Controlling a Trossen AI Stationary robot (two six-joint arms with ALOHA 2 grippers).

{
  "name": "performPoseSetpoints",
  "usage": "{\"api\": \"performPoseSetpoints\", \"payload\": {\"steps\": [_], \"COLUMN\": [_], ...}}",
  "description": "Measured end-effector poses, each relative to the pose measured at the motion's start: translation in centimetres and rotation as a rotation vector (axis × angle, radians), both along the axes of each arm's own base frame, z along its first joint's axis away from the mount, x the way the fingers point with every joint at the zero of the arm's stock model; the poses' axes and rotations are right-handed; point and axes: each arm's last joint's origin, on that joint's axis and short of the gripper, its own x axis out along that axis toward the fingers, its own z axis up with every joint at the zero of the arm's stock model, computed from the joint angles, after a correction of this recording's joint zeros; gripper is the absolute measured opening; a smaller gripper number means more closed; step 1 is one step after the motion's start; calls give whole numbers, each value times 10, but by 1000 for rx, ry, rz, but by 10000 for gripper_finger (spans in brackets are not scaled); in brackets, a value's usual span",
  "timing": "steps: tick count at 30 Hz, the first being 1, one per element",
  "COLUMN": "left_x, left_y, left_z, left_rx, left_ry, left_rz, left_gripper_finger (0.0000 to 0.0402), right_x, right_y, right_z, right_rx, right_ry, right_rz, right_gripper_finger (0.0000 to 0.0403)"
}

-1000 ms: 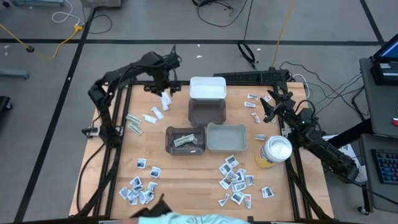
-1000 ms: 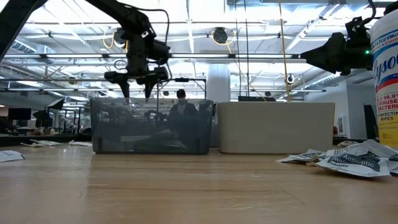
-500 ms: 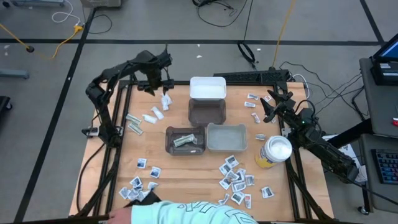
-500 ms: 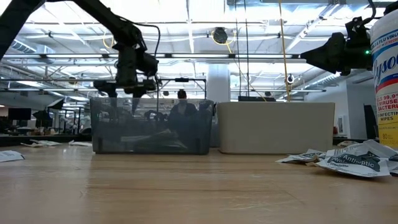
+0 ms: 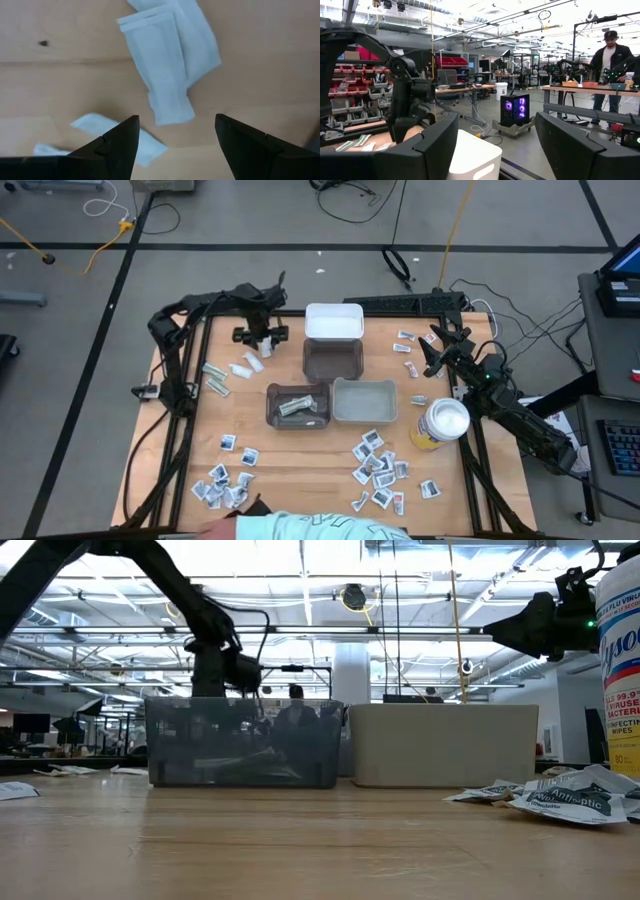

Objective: Pick & Place First Aid Supplies
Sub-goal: Put the white bandage into the bottom black bin

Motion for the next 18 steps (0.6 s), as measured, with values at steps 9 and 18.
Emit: {"api": "performPoseSetpoints", "payload": {"steps": [9,18], "left_x": [1,-1], "left_y": [-3,-1], "left_z": [-21,-21], "left_rx": [-8,-5], "left_ry": [64,70], "left_rz": [-48,-54], "left_gripper_finger": [266,176], "right_x": [0,0], "right_y": [0,0], "right_z": [0,0], "right_rx": [0,0], "right_ry": [0,0], "right_rz": [0,0], "right_gripper_finger": [263,263]}}
